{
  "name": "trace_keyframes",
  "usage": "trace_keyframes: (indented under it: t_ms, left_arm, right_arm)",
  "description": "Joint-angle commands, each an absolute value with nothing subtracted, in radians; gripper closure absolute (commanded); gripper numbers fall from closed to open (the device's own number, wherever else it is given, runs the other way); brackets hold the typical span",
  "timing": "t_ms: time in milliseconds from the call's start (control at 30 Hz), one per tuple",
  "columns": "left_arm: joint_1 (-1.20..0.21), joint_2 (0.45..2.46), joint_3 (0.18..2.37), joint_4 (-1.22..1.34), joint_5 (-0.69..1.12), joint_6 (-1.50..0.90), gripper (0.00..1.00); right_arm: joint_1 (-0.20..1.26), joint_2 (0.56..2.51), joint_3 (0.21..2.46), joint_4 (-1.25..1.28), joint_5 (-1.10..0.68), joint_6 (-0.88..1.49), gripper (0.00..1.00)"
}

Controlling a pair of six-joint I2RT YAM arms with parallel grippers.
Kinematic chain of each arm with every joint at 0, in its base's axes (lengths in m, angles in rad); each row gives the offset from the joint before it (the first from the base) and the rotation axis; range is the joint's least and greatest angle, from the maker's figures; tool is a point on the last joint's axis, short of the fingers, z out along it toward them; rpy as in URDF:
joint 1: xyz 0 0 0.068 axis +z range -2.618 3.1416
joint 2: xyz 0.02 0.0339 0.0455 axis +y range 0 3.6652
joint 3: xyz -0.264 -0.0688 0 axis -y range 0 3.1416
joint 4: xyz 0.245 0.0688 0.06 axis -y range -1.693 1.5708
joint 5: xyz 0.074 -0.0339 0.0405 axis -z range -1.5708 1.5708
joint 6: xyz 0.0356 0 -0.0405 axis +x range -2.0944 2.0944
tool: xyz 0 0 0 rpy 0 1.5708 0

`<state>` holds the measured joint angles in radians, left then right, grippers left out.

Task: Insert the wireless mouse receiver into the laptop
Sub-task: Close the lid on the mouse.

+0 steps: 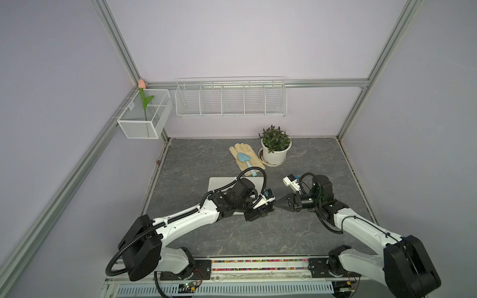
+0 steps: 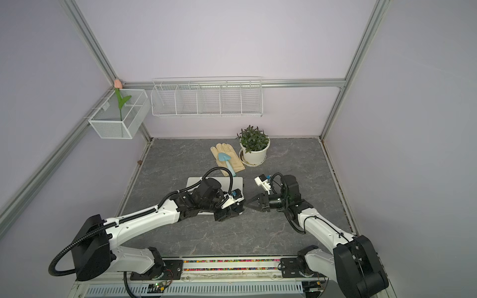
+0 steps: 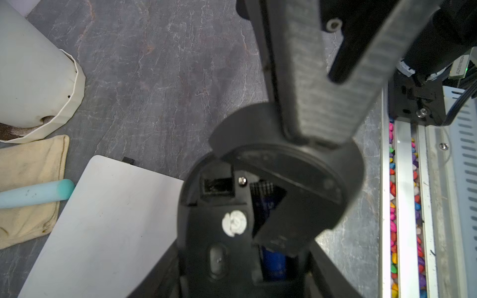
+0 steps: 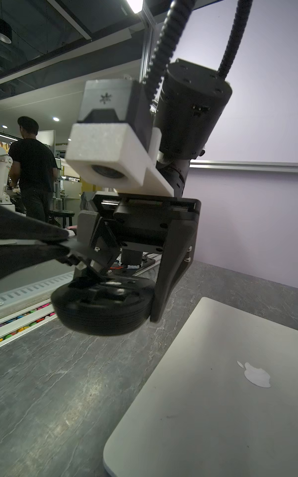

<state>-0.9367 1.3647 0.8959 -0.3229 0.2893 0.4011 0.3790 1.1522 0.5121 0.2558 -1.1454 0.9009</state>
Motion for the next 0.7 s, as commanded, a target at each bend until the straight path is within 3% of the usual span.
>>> trace_keyframes:
  t_ms: [0, 267, 667]
  left_arm:
    - [-0.935, 1.321, 0.920, -0.323, 0.311, 0.446, 0.64]
    - [-0.935, 1.285, 0.913, -0.338, 0.334, 0.489, 0.64]
    - [-0.935, 1.260, 0.915, -0.348, 0.389, 0.523, 0.64]
  right_arm:
    - [0.369, 1.134, 0.549, 0.119, -1.142, 0.833, 0.92]
    - [0.367, 1.135, 0.622, -0.093, -1.144, 0.713, 0.92]
    - [0.368, 1.179, 0.668, -0.183, -1.156, 0.653, 0.89]
